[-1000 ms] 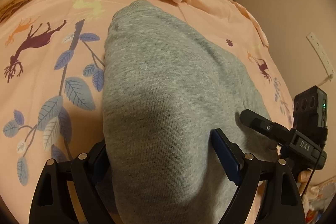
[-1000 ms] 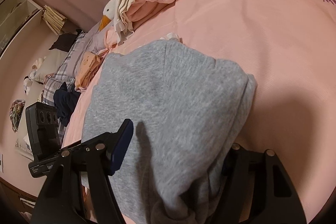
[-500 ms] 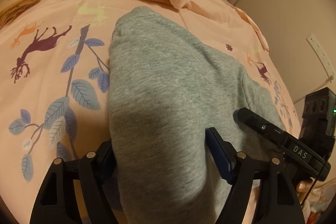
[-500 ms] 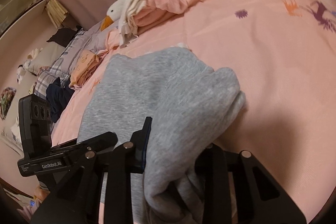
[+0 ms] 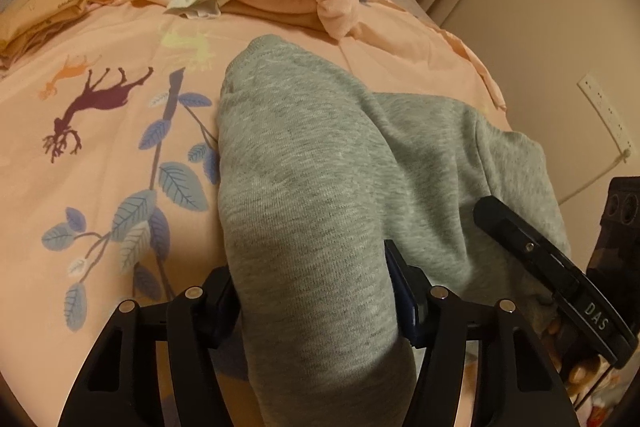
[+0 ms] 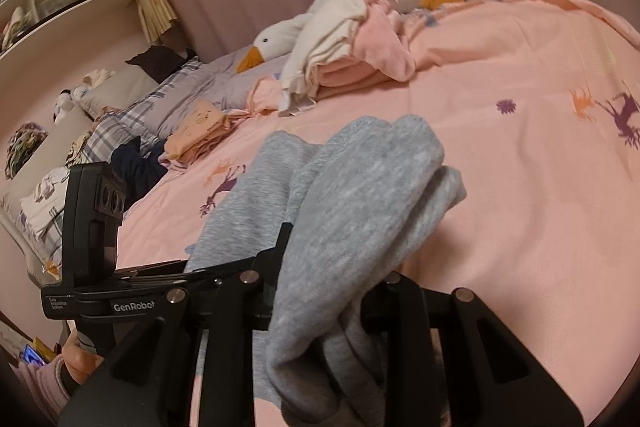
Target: Fold small clothes
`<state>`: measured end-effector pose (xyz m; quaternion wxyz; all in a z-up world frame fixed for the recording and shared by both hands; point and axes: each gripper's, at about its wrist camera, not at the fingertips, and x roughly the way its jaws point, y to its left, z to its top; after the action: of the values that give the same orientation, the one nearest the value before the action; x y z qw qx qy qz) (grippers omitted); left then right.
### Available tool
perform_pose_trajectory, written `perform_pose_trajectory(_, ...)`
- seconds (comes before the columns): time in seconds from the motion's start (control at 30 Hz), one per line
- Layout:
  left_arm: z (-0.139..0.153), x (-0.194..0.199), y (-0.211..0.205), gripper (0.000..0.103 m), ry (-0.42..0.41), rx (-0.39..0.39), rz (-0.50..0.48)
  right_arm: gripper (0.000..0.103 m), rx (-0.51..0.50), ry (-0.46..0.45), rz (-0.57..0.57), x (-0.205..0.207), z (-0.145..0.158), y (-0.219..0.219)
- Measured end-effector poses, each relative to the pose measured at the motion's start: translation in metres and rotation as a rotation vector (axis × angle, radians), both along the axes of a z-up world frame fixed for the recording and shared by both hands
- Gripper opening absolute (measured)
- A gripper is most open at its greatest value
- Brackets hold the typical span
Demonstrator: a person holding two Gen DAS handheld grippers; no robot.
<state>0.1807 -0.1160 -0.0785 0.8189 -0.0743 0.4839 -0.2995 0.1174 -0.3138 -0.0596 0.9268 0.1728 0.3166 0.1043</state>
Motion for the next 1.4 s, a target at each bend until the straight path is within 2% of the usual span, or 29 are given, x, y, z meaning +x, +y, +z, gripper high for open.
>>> perform_pose_trajectory(0.4,0.018,-0.009,0.03,0.062,-0.044,-0.005,0.037,0.025,-0.021,-0.047,0.052,-0.005,0.017,0.027)
perform_pose_trajectory(0.7,0.025,-0.011,0.074,0.062,-0.06,0.001,0.097,0.025,-0.041,-0.064,0.116,0.003,0.029,0.067)
perform_pose_trajectory(1.07,0.016,0.001,0.124,0.062,-0.037,0.036,0.182,0.025,-0.03,-0.035,0.187,0.025,0.017,0.118)
perform_pose_trajectory(1.4,-0.003,0.007,0.139,0.062,0.003,0.054,0.198,0.026,-0.02,0.029,0.21,0.041,-0.004,0.136)
